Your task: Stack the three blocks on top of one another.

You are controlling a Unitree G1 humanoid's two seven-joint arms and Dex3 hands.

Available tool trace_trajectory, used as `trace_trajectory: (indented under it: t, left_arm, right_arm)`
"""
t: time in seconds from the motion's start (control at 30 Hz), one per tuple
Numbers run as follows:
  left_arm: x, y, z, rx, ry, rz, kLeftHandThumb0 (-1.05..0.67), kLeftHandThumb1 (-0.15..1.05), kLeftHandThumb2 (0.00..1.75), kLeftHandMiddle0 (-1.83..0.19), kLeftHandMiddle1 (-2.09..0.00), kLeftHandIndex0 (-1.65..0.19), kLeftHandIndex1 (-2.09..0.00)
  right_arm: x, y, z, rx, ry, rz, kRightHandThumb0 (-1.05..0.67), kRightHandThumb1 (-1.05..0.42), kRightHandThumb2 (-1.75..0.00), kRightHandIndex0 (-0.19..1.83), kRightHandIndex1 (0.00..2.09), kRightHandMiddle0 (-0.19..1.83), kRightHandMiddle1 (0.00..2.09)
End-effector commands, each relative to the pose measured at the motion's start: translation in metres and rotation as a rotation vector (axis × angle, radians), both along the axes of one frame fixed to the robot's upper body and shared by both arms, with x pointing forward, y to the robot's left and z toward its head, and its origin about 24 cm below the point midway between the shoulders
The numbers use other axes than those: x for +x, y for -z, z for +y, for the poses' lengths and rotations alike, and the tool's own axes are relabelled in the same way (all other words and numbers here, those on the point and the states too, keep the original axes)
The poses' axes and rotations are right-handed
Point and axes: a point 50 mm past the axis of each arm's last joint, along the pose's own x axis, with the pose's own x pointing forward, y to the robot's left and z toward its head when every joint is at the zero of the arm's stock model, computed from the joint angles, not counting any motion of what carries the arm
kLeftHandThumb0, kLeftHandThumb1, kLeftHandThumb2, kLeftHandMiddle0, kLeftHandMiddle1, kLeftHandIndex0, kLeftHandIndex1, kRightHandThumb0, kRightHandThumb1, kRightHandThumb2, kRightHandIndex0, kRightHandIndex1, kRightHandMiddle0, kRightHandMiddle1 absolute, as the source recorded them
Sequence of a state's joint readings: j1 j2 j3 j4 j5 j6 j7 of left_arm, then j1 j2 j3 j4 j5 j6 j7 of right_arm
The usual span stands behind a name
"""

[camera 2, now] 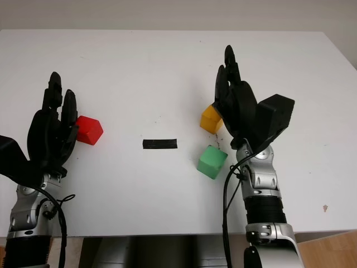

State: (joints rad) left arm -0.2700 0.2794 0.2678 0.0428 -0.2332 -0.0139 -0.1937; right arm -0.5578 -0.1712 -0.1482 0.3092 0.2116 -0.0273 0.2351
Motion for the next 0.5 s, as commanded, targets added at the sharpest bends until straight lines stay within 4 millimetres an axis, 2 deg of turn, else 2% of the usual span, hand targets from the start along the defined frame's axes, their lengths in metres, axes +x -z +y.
trace_trajectory:
  t: [0.0,0.03,0.1,0.2,0.33,0.4,0.47]
  left_arm:
    - [-0.001,-0.023,0.008,0.140,0.006,-0.079,-0.63,1.05,0.28,-0.07,-0.09,-0.03,-0.13]
    - [-0.001,-0.030,0.013,0.223,0.001,-0.096,-0.62,1.05,0.20,-0.30,-0.11,-0.18,-0.17]
    - [-0.001,-0.041,0.019,0.361,-0.003,-0.125,-0.62,1.05,0.12,-0.46,-0.10,-0.32,-0.19]
    - [0.000,-0.057,0.027,0.456,0.014,-0.127,-0.60,0.99,0.06,-0.52,-0.09,-0.40,-0.19]
    - [-0.001,-0.085,0.036,0.875,0.003,-0.132,-0.60,0.93,0.04,-0.53,-0.09,-0.46,-0.21]
    - [-0.001,-0.094,0.038,1.076,-0.021,-0.112,-0.66,0.93,0.05,-0.52,-0.08,-0.48,-0.21]
    - [-0.001,-0.099,0.038,1.237,-0.023,-0.076,-0.64,0.91,0.04,-0.48,-0.06,-0.48,-0.21]
  right_arm:
    - [0.000,-0.014,-0.002,0.003,0.002,-0.044,-0.82,-1.05,-0.73,-0.19,0.00,-0.19,0.00]
    - [0.000,-0.015,-0.003,0.004,0.007,-0.045,-0.82,-1.05,-0.72,-0.19,0.00,-0.19,0.00]
    - [0.000,-0.016,-0.003,0.009,0.016,-0.045,-0.82,-1.05,-0.72,-0.19,0.00,-0.19,0.00]
    - [-0.001,-0.015,-0.004,0.010,0.025,-0.044,-0.82,-1.05,-0.72,-0.19,0.00,-0.19,0.00]
    - [0.000,-0.017,-0.011,0.005,0.045,-0.047,-0.84,-1.05,-0.72,-0.19,0.00,-0.19,0.00]
    - [0.000,-0.019,-0.013,0.008,0.043,-0.046,-0.84,-1.05,-0.73,-0.19,0.00,-0.19,0.00]
    - [0.001,-0.021,-0.015,0.010,0.040,-0.047,-0.84,-1.05,-0.72,-0.19,0.00,-0.19,0.00]
